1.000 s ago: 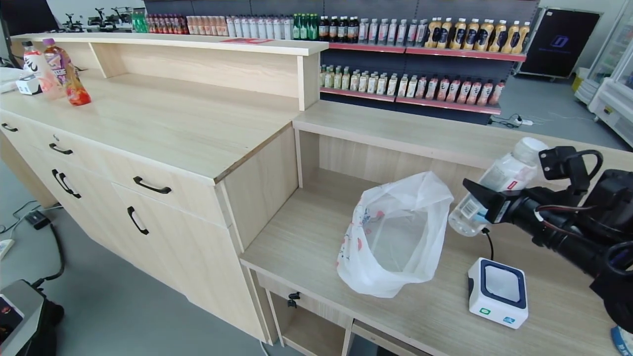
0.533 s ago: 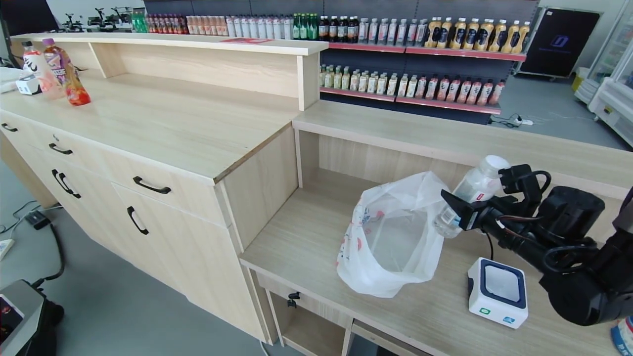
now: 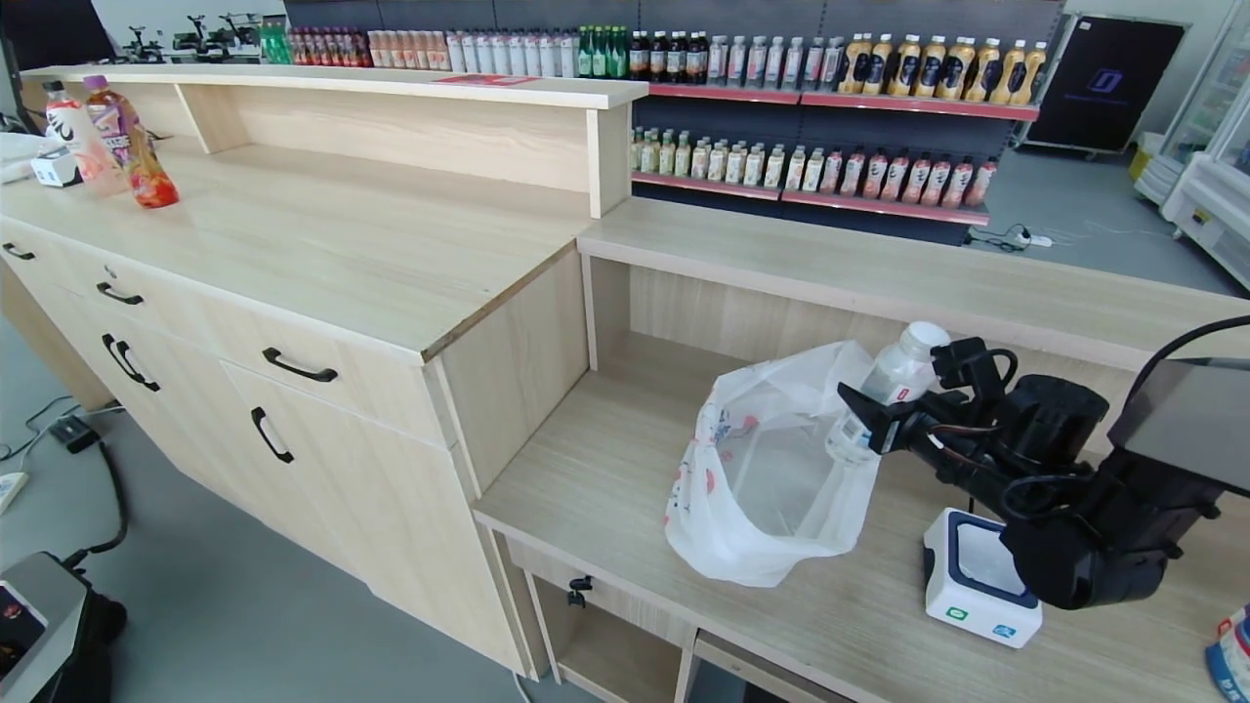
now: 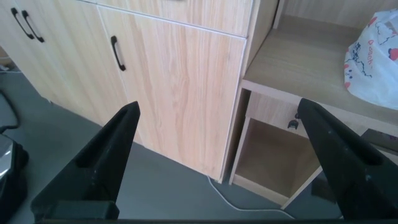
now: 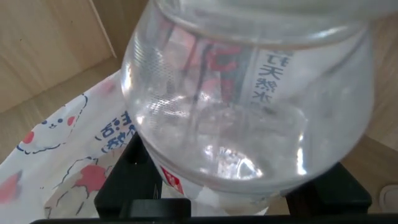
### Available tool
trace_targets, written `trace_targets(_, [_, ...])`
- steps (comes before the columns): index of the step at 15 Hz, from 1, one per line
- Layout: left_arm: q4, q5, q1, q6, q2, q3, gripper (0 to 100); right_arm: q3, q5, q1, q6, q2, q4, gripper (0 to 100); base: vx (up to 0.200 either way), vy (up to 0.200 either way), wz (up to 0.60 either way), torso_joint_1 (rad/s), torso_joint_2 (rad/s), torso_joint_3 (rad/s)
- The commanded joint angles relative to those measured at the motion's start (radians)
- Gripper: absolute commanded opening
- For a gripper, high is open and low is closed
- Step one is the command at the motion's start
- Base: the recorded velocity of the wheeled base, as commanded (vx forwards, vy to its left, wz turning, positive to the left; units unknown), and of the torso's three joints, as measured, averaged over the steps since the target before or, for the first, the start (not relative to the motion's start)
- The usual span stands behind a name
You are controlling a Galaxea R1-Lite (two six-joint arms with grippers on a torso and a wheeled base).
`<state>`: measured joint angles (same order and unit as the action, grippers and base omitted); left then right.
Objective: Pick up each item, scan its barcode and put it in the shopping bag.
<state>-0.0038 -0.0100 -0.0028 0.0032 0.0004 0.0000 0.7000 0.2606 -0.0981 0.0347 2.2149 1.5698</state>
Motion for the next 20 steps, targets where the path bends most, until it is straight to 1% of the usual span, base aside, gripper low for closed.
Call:
trace_targets(1, [-0.001, -0.001, 0.0, 0.0, 0.0, 0.0, 100, 0.026, 0.032, 0.0, 0.001, 0.028, 0.001, 0, 0.0, 0.0, 0.0, 0.0, 0.0, 0.0])
trace_targets(4, [-0.001, -0.001, 0.0, 0.0, 0.0, 0.0, 100, 0.075, 0.081, 0.003, 0.005, 0.072, 0.001, 0, 0.0, 0.0, 0.0, 0.0, 0.0, 0.0])
trace_targets(8, [-0.001, -0.001, 0.0, 0.0, 0.0, 0.0, 100, 0.136, 0.083, 0.006, 0.007, 0.147, 0.001, 0, 0.0, 0.0, 0.0, 0.0, 0.0, 0.0])
trace_targets(12, [-0.001, -0.001, 0.0, 0.0, 0.0, 0.0, 100, 0.214, 0.091, 0.008, 0.051, 0.216, 0.001, 0, 0.0, 0.0, 0.0, 0.0, 0.0, 0.0])
trace_targets(20, [-0.001, -0.001, 0.0, 0.0, 0.0, 0.0, 100, 0.21, 0.108, 0.012, 0.12, 0.272, 0.001, 0, 0.0, 0.0, 0.0, 0.0, 0.0, 0.0])
